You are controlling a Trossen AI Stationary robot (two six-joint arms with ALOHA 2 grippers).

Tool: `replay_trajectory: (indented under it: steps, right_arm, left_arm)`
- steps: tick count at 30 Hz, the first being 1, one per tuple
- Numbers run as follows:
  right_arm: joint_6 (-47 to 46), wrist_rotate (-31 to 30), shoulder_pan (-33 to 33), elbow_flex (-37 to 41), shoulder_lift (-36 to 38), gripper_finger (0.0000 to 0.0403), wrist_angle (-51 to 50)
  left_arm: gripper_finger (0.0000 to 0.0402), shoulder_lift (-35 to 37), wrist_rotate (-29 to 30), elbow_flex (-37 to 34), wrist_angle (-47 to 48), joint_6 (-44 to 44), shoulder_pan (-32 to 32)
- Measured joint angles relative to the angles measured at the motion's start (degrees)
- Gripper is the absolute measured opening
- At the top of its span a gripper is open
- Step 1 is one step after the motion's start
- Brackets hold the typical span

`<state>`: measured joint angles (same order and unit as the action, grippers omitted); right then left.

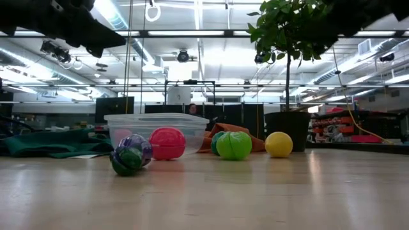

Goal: Pick and placing Produce into tupperware
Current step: Put the yellow lemon into the transparent bin

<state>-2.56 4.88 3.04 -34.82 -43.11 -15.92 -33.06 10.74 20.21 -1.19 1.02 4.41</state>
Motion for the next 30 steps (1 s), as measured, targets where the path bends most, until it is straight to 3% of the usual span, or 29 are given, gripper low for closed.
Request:
replay_trajectory:
  steps: [8, 13, 19, 30]
  right_arm:
    - [2.31, 0.37, 5.73, -14.59, -16.69, 0.0035, -12.91]
    - [2.33, -0.08, 7.56, -21.53, -23.20, 0.0043, -19.86]
    - [2.81, -0.18, 8.05, -25.61, -26.88, 0.0044, -22.09]
    - [8.02, -4.12, 8.00, -25.80, -28.42, 0.0064, -23.56]
  left_arm:
    - [0.0051, -3.96, 0.24, 3.57, 2.22, -0.41, 3.60]
    - [0.0044, -5.20, 5.89, 6.72, 8.58, -1.91, 7.66]
    - [0.0041, -9.15, 12.50, 10.66, 13.08, -5.11, 13.62]
    - [0.0041, -21.20, 25.60, 21.13, 23.94, -11.81, 22.84]
